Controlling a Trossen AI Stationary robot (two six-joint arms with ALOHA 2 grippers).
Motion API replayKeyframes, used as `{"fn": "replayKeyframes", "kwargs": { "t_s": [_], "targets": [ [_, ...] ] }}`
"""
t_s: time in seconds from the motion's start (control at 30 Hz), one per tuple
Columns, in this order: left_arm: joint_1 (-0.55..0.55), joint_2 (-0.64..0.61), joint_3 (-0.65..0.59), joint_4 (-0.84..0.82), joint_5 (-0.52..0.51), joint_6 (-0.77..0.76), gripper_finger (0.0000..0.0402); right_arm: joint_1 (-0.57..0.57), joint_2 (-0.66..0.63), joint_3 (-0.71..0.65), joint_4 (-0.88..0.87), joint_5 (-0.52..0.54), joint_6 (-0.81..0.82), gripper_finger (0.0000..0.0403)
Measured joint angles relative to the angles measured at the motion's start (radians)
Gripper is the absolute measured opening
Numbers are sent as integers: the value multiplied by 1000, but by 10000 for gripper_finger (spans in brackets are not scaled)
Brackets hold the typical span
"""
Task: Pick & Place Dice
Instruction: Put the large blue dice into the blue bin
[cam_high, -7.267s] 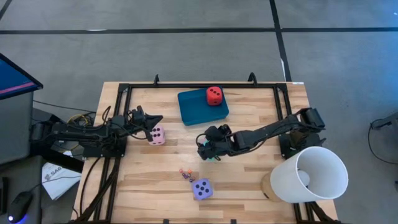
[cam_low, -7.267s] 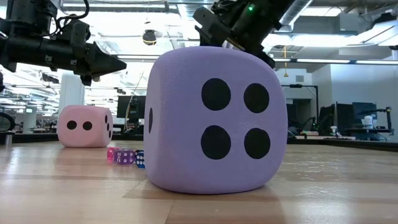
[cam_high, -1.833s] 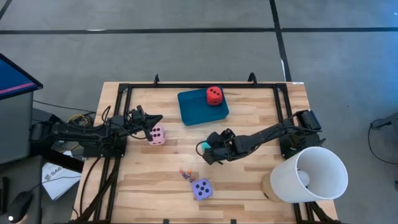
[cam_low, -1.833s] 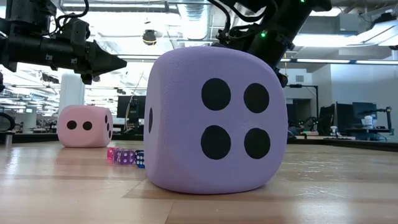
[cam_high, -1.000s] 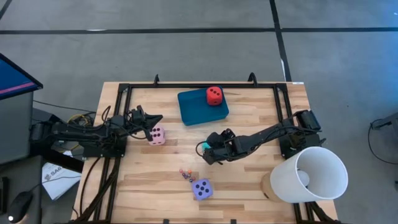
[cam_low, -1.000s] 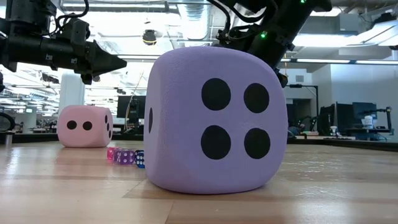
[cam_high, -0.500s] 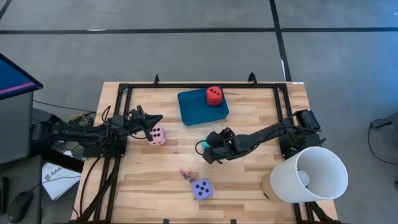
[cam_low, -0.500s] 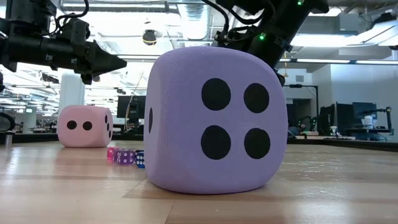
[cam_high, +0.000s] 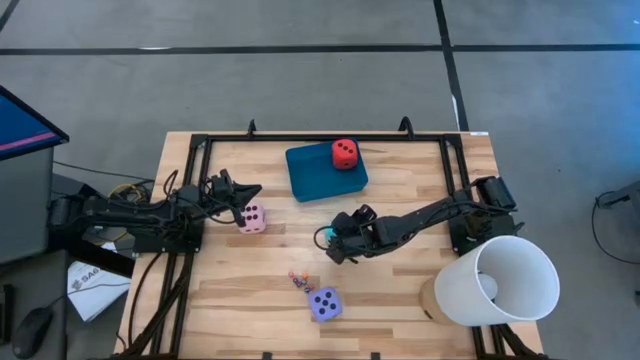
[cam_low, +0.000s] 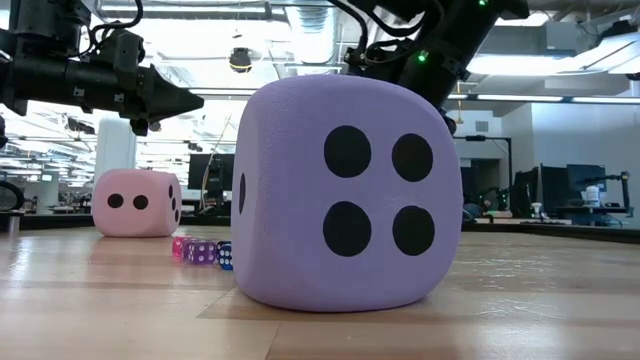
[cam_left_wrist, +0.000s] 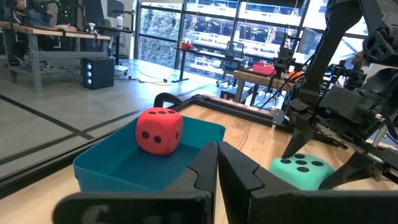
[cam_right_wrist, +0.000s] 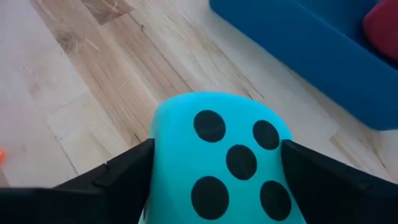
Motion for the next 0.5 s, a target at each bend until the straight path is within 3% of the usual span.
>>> {"fn": "replayKeyframes", "kwargs": {
  "t_s": [0.27, 0.5],
  "targets": [
    [0, 0, 0, 0, 0, 0, 6, -5, 5, 66, -19, -18, -134, 301],
    [0, 0, 0, 0, 0, 0, 6, -41, 5, 123, -69, -2, -205, 260]
  ]
}}
